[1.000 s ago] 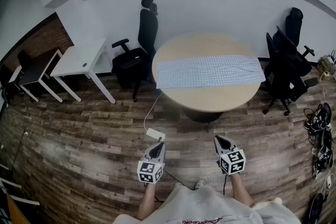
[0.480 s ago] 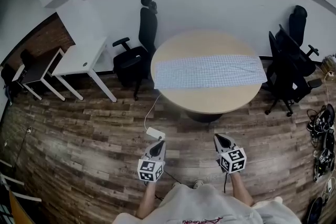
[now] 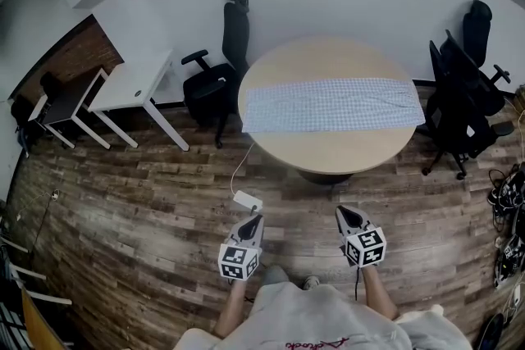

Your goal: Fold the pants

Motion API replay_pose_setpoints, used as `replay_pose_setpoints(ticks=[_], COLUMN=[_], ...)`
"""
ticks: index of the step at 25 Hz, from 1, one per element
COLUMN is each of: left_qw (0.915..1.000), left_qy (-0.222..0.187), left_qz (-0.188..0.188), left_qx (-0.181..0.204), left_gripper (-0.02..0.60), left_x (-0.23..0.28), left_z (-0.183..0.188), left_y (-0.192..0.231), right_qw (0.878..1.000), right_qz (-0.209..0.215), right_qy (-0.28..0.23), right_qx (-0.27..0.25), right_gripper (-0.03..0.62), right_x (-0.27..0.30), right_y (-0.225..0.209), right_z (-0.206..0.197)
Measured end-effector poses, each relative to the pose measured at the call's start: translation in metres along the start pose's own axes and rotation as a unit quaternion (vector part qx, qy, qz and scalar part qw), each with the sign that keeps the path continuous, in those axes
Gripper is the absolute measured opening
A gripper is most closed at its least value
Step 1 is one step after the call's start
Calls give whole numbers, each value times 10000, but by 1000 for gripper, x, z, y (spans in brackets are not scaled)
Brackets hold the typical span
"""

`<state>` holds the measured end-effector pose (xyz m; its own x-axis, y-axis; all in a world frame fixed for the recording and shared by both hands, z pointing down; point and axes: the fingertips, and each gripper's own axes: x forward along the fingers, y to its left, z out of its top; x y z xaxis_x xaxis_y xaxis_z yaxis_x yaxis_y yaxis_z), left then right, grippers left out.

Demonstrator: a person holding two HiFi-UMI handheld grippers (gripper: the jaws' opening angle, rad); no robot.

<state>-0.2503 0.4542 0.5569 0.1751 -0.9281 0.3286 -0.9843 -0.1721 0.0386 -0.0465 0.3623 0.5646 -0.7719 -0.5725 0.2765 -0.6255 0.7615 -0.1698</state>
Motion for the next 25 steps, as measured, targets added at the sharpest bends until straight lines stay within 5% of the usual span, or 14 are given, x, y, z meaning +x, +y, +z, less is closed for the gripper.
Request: replay_pose_setpoints(ticks=[15, 25], left_qw=[9999, 9994], left_qy=[21, 0], left_qz=[57, -87], left_qx=[-156, -333], left_gripper=[35, 35], left_x=[52, 132], left_z=[0, 18], left_y=[28, 92], right_qw=[9999, 9996], right_qz=[66, -114], right_qy=[88, 196], right_qx=[-64, -166], right_gripper=[29, 29], right_x=[45, 126], right_y=[-31, -70], right_z=[4, 36])
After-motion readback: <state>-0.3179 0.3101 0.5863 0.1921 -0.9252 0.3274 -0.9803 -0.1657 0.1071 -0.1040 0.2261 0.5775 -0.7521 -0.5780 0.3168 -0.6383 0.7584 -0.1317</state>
